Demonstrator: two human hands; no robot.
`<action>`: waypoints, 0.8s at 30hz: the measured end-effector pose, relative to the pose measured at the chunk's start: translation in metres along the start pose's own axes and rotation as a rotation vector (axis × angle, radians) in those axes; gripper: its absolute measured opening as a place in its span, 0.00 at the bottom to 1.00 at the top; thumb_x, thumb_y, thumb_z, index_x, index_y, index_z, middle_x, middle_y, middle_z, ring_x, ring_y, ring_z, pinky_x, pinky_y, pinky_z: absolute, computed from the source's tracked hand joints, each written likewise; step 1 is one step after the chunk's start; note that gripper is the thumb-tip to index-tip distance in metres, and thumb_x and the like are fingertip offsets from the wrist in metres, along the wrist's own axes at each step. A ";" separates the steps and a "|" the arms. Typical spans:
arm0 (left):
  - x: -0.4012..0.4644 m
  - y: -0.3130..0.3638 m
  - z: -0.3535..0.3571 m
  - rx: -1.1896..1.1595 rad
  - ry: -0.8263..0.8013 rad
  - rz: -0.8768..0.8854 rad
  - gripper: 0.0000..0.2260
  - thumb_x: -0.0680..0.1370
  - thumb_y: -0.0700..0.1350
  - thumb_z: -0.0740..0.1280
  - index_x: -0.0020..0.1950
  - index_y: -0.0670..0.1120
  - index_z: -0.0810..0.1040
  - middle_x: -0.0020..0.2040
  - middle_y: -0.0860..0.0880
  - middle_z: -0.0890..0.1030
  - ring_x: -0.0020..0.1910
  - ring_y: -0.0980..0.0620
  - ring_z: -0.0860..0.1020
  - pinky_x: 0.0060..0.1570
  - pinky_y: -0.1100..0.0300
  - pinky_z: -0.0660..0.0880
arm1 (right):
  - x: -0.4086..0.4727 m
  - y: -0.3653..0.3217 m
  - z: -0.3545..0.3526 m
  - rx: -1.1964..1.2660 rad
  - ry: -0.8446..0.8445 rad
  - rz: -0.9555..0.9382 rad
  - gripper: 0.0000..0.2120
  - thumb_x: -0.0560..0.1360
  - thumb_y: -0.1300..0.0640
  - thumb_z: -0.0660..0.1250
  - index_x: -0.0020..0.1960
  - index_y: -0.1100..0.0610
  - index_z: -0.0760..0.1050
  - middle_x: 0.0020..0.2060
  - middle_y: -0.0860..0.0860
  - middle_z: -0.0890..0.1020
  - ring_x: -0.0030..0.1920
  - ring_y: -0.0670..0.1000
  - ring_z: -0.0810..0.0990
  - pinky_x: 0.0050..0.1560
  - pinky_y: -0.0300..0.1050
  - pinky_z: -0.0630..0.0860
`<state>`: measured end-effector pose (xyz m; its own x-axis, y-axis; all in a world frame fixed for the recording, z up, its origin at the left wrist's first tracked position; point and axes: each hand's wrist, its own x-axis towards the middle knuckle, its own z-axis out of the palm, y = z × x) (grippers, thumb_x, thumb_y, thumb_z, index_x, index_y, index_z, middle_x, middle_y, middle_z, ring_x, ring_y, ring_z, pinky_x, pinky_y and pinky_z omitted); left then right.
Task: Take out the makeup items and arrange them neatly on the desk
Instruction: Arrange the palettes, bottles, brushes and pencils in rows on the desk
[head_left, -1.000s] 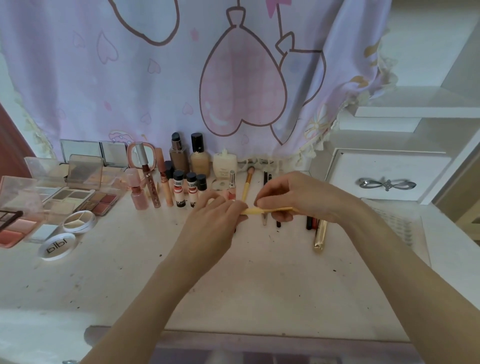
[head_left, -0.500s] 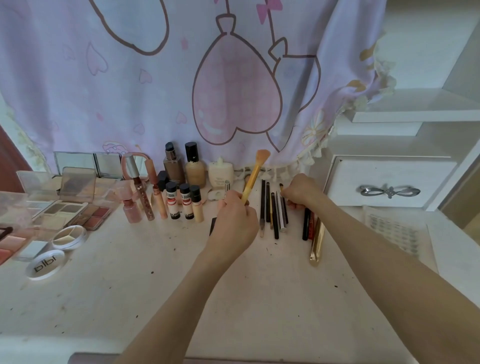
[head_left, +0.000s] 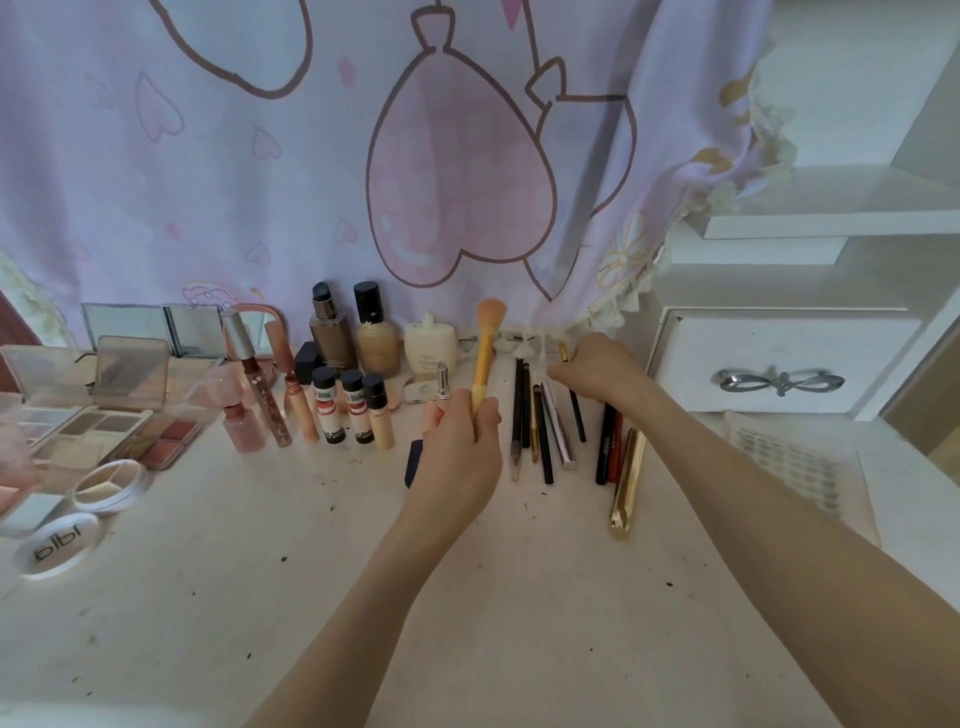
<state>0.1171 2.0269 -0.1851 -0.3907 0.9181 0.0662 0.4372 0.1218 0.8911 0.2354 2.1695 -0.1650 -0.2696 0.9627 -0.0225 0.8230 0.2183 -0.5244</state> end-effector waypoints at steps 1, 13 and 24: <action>-0.003 -0.001 -0.002 -0.083 0.010 0.047 0.10 0.81 0.50 0.54 0.46 0.46 0.70 0.41 0.44 0.69 0.34 0.49 0.67 0.33 0.52 0.68 | -0.003 -0.003 0.000 0.123 -0.023 -0.006 0.14 0.74 0.57 0.63 0.31 0.55 0.64 0.26 0.50 0.70 0.26 0.48 0.71 0.26 0.40 0.69; -0.023 -0.028 -0.019 -0.371 0.247 0.323 0.10 0.75 0.55 0.57 0.43 0.51 0.73 0.28 0.53 0.69 0.25 0.58 0.66 0.25 0.66 0.65 | -0.019 -0.020 0.012 -0.045 -0.225 0.003 0.05 0.73 0.65 0.63 0.38 0.62 0.71 0.27 0.53 0.68 0.24 0.49 0.65 0.22 0.38 0.63; -0.022 -0.031 -0.020 -0.381 0.309 0.293 0.08 0.78 0.52 0.57 0.40 0.53 0.70 0.26 0.55 0.69 0.25 0.58 0.66 0.25 0.65 0.64 | -0.011 -0.024 0.029 -0.282 -0.115 0.008 0.12 0.71 0.62 0.64 0.32 0.57 0.64 0.29 0.51 0.69 0.28 0.48 0.67 0.26 0.39 0.61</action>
<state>0.0958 1.9950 -0.2053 -0.5407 0.7331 0.4125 0.2628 -0.3186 0.9107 0.2042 2.1493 -0.1769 -0.3040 0.9437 -0.1303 0.9275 0.2619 -0.2668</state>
